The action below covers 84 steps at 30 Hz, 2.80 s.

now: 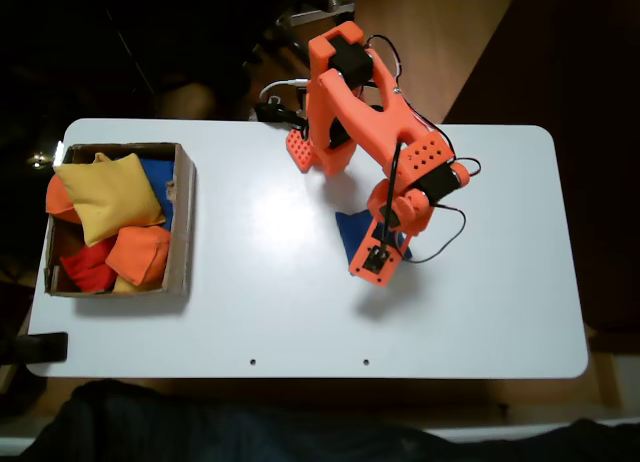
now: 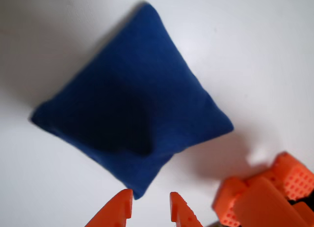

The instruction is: Grasp a bag and put it in the box.

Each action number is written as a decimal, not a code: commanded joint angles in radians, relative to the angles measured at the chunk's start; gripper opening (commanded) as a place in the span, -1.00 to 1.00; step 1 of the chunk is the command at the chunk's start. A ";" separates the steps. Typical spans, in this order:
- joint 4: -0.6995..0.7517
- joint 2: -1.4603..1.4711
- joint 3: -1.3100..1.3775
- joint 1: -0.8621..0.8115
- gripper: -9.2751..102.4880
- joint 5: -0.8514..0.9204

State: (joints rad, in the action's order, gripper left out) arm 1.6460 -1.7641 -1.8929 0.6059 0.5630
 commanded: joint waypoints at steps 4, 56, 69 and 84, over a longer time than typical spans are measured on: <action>0.009 0.009 -0.011 -0.006 -0.33 -0.003; 0.049 -0.044 -0.164 -0.063 0.39 0.098; 0.025 -0.049 -0.189 -0.098 0.66 0.087; -0.003 0.017 -0.224 -0.120 0.84 0.100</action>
State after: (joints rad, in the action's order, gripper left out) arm 1.6475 -1.7518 -2.1169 0.4939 0.6550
